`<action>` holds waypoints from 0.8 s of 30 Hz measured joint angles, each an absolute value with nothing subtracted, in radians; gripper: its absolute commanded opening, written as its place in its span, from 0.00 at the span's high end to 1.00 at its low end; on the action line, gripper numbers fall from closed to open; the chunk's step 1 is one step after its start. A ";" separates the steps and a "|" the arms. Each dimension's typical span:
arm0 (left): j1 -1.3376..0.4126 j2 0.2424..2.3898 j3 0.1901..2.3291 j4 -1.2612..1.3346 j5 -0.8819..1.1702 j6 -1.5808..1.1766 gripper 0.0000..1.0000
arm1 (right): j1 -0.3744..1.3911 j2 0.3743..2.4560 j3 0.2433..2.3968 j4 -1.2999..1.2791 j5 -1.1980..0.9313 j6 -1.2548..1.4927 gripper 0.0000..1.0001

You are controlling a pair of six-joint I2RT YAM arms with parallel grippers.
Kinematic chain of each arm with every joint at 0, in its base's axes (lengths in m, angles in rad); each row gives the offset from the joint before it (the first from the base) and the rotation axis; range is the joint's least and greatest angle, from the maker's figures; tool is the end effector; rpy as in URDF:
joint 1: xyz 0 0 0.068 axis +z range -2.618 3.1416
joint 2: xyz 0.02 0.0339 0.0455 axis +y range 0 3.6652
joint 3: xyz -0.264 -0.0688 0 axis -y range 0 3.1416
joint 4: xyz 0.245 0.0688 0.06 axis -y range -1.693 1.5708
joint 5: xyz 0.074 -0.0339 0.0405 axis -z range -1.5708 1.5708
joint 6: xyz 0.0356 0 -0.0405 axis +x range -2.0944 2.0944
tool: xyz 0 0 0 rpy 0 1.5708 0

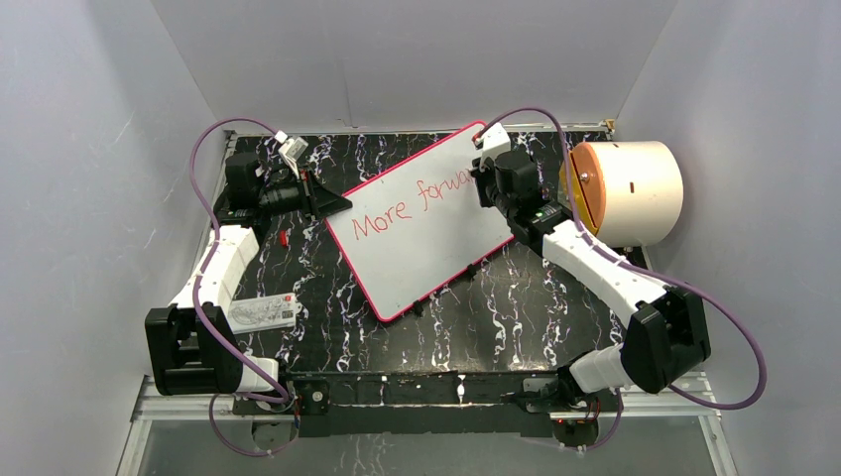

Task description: Write a sentence on the whiteboard

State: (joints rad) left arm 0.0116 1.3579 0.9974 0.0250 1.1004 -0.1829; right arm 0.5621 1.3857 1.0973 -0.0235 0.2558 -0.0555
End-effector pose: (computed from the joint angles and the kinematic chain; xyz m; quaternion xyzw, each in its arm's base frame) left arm 0.3001 -0.0283 0.3116 0.2339 0.7210 -0.4669 0.4554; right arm 0.2811 0.1664 0.3276 -0.1721 0.7866 0.0465 0.5911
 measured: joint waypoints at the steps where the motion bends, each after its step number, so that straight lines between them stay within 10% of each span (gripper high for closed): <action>1: 0.012 1.358 0.997 0.025 1.100 -0.183 1.00 | 0.562 1.387 1.098 -0.022 0.257 -0.056 1.00; 24: 0.011 1.357 0.997 0.023 1.101 -0.183 1.00 | 0.533 1.342 1.098 -0.055 0.250 -0.048 1.00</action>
State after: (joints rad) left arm 0.0109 1.3567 0.9974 0.0235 1.1007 -0.1829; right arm 0.5335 1.3418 1.0977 -0.0551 0.2497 -0.0483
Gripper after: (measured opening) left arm 0.079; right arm 0.195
